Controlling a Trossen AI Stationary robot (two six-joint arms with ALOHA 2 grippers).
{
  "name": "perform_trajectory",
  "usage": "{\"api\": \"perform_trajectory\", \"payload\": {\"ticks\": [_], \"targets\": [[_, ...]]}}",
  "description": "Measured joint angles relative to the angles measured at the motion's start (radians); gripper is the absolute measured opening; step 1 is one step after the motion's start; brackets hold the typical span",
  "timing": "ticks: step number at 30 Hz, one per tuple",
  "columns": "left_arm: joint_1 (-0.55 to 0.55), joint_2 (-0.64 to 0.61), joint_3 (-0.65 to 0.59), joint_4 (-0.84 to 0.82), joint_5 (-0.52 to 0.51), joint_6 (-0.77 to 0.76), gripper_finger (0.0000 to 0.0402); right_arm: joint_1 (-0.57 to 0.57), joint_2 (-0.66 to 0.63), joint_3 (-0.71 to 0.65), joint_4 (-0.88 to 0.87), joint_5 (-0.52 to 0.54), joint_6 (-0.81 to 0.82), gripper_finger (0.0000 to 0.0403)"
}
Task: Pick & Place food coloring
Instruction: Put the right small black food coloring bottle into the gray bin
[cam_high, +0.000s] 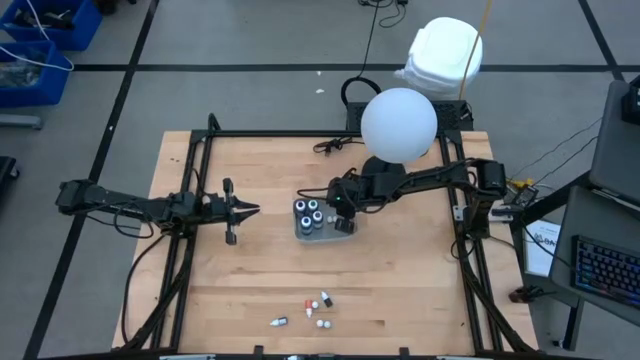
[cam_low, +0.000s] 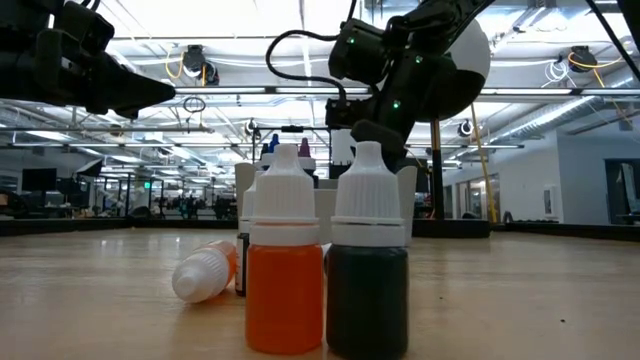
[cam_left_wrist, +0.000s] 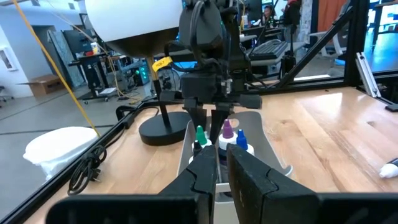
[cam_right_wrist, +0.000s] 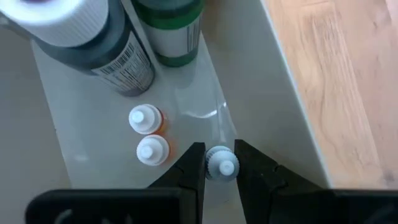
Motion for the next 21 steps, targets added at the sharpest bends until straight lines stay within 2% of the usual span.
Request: {"api": "perform_trajectory", "payload": {"ticks": [12,21], "targets": [[0.000,0.000,0.000,0.001,0.000,-0.015,0.0047,0.000,0.000,-0.002,0.013,0.003,0.037,0.0057],[0.000,0.000,0.000,0.009,0.000,-0.015,0.0047,-0.015,-0.006,-0.095,0.152,0.004,0.060,0.0057]]}}
